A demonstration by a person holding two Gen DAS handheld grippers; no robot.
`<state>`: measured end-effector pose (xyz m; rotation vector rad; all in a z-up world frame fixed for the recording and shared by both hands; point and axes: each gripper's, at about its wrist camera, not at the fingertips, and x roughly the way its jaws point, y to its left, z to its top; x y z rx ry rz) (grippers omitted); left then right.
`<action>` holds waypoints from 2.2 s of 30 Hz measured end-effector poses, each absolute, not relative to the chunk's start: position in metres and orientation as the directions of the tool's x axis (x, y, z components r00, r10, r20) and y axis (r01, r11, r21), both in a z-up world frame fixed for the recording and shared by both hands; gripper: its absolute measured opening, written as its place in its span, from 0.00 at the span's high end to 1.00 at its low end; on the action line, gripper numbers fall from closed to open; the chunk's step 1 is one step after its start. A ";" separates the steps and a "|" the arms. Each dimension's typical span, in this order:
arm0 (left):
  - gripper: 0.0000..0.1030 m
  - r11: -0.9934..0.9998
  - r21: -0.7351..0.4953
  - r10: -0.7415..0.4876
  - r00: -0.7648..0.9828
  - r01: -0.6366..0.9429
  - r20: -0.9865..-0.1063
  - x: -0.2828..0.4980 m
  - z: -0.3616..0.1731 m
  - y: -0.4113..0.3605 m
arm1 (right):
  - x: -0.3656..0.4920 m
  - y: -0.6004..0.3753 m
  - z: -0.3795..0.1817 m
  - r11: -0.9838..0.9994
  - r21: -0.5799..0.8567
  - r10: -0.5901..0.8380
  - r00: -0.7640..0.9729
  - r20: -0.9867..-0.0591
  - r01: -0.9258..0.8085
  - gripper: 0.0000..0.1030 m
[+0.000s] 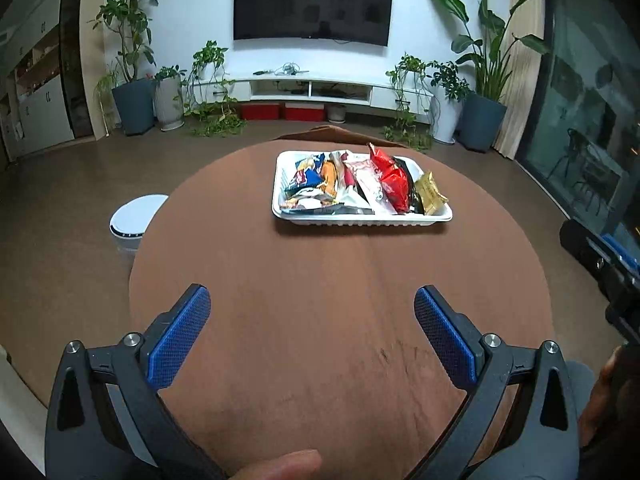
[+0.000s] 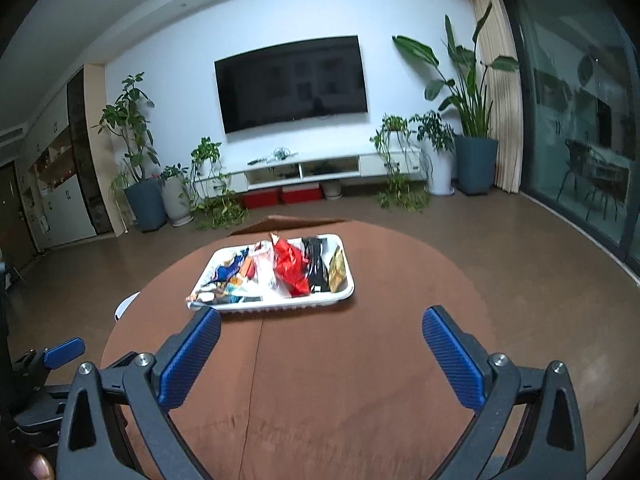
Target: Organize snacks
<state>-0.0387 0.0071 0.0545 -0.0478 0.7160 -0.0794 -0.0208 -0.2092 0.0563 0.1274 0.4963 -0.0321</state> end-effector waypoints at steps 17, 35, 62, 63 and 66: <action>0.00 0.995 -0.087 -0.087 0.737 0.038 -0.671 -0.026 0.049 0.018 | -0.026 -0.189 0.049 0.996 0.084 0.042 0.845 -0.533 0.003 0.00; 0.00 0.996 -0.078 -0.085 0.728 0.042 -0.681 -0.021 0.041 0.016 | -0.024 -0.182 0.043 0.996 0.088 0.061 0.825 -0.562 -0.014 0.00; 0.00 0.996 -0.077 -0.085 0.725 0.044 -0.684 -0.019 0.036 0.017 | -0.024 -0.181 0.036 0.996 0.092 0.063 0.816 -0.575 -0.012 0.00; 0.00 0.996 -0.078 -0.086 0.724 0.044 -0.684 -0.019 0.036 0.017 | -0.024 -0.181 0.036 0.996 0.092 0.063 0.816 -0.574 -0.012 0.00; 0.00 0.996 -0.077 -0.085 0.725 0.044 -0.684 -0.019 0.036 0.016 | -0.024 -0.181 0.037 0.996 0.092 0.062 0.816 -0.574 -0.012 0.00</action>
